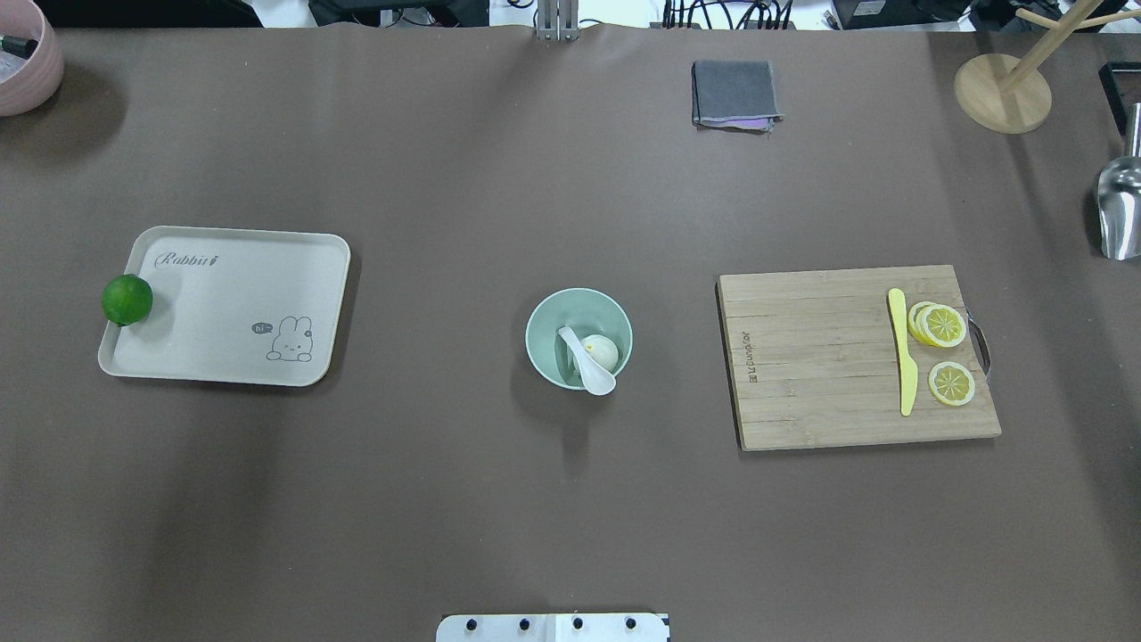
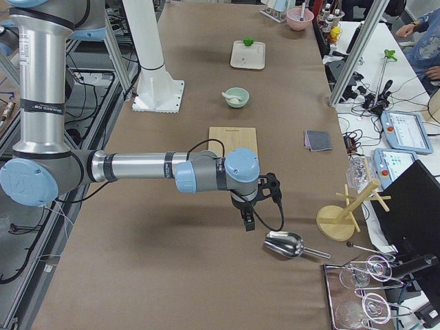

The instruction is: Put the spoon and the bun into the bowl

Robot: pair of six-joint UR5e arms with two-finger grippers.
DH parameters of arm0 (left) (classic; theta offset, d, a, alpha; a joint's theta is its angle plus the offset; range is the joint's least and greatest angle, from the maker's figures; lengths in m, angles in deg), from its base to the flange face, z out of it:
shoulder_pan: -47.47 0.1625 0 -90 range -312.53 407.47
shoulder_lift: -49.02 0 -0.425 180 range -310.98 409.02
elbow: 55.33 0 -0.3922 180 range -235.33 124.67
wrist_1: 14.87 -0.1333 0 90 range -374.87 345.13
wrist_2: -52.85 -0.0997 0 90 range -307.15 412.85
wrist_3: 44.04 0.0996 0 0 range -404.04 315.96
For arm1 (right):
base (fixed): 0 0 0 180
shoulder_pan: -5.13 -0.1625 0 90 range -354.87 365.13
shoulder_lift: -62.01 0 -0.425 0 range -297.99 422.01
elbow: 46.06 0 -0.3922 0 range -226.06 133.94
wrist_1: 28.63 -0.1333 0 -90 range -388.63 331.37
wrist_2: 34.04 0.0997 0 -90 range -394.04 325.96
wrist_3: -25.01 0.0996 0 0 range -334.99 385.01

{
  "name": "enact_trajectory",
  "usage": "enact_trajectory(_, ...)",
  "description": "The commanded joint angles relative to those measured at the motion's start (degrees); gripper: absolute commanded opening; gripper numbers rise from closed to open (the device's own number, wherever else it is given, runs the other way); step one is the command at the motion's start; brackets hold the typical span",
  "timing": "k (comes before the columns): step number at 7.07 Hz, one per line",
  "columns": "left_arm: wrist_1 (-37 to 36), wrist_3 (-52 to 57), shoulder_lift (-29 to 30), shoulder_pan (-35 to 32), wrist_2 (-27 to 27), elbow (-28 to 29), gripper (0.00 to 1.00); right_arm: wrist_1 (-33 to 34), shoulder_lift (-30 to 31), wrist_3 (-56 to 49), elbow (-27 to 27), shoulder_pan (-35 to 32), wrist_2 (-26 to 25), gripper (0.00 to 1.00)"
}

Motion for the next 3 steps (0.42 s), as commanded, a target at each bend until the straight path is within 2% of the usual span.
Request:
enact_trajectory(1,0.12,-0.02,0.04,0.01,0.01,-0.26,0.98,-0.07,0.16,-0.12,0.07,0.0,-0.22,1.0)
enact_trajectory(3,0.3,0.06,0.04,-0.07,0.09,-0.61,0.98,-0.07,0.08,-0.12,0.07,0.0,-0.22,1.0)
